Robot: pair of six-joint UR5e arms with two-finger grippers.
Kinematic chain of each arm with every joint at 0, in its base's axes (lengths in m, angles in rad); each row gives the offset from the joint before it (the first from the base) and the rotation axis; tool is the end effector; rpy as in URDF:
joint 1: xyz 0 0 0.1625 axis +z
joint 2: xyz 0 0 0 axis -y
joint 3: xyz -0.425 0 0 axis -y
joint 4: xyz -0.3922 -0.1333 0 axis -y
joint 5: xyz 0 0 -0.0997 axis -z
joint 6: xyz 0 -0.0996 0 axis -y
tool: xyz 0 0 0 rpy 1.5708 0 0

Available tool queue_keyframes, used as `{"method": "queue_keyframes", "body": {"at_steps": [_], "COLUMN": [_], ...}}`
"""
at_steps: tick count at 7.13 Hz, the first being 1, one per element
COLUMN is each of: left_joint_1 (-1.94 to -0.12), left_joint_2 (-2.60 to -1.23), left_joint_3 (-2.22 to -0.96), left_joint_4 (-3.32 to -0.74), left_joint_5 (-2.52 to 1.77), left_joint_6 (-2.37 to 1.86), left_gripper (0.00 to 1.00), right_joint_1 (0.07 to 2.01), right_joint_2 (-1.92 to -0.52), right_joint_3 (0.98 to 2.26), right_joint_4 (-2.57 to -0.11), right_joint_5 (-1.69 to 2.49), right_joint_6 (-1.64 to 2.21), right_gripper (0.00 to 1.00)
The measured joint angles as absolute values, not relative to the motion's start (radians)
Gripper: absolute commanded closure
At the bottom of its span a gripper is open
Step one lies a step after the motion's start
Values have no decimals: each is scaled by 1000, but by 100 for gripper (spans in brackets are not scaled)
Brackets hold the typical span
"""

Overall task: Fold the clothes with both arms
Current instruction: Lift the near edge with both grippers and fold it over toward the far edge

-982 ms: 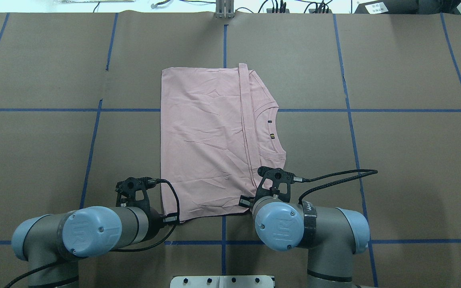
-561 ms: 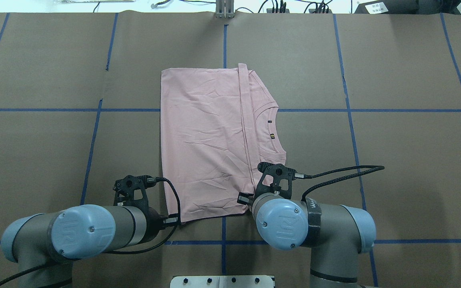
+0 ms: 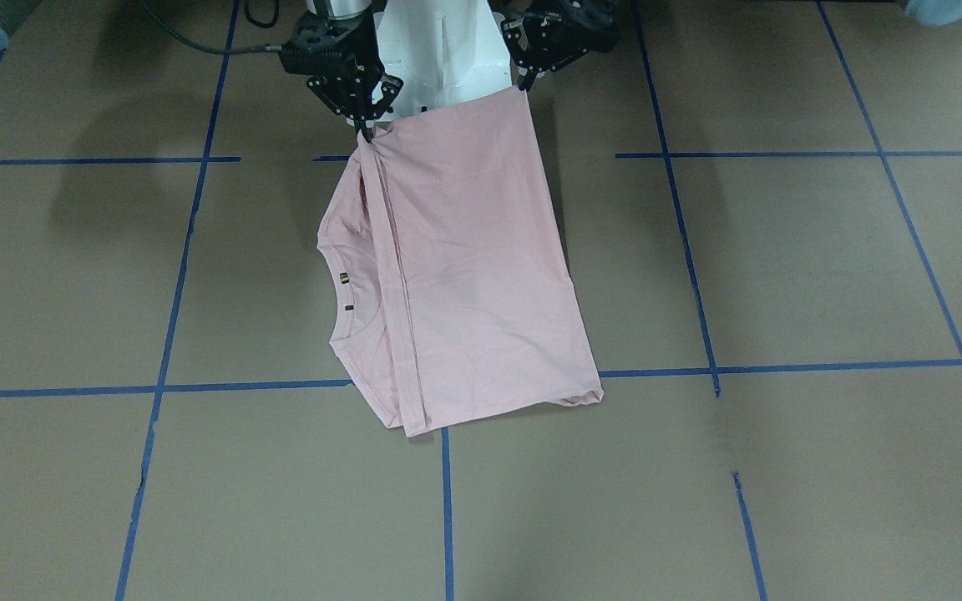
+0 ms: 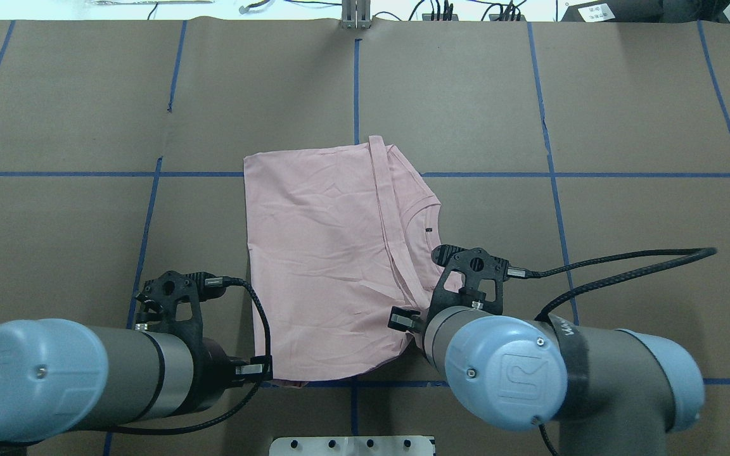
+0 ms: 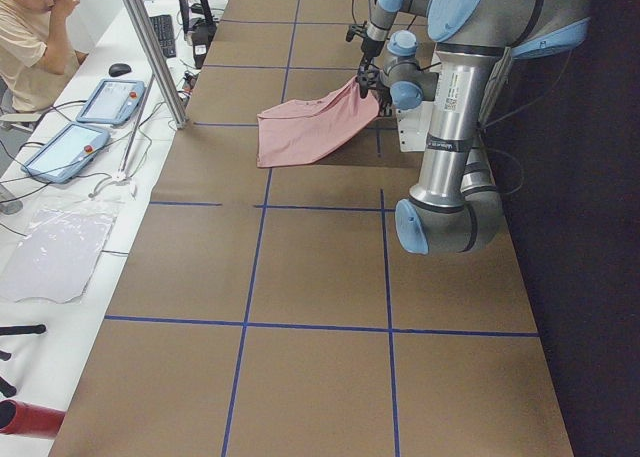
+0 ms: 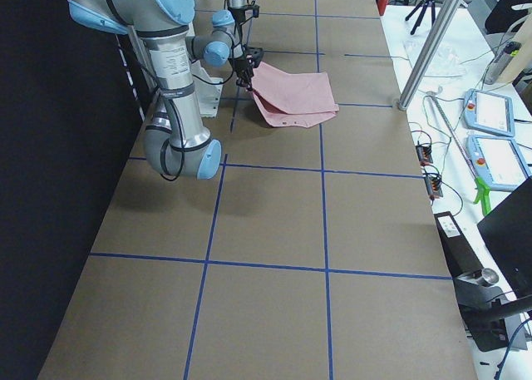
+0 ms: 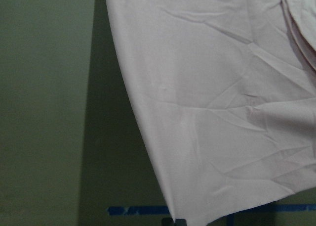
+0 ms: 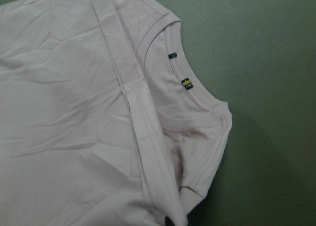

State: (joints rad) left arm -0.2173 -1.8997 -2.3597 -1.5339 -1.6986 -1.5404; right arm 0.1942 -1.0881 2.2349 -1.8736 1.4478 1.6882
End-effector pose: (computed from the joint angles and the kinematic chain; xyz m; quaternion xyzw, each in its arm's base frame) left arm 0.4066 -0.2133 0.1706 0.0091 0.5163 -0.0471 0.8551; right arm -0.4613 -0.2390 0.1726 0.0717 -0.4064 0.1662 0.8956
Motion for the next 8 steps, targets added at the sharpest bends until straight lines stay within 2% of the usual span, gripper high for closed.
{"method": "queue_keyframes", "body": {"at_steps": [1, 3, 8], "left_joint_1": [-219, -258, -525], "left_joint_2": [-1932, -1965, -2038], "left_joint_3": [-2399, -2367, -2030], "left_joint_4": [-1463, -1421, -1532], "left_joint_5": [-1709, -1709, -1716], "left_joint_6": [-1540, -1483, -1214], "left_gripper": [100, 100, 100], "right_joint_1": [191, 209, 453], "right_joint_2": [-1080, -1040, -898], "right_joint_3": [2277, 2229, 1829], "right_joint_4": [-1923, -1942, -1695], "right_joint_5": [1458, 1458, 1503], "right_joint_6": [1688, 1679, 1560], "right_gripper": [100, 100, 100]}}
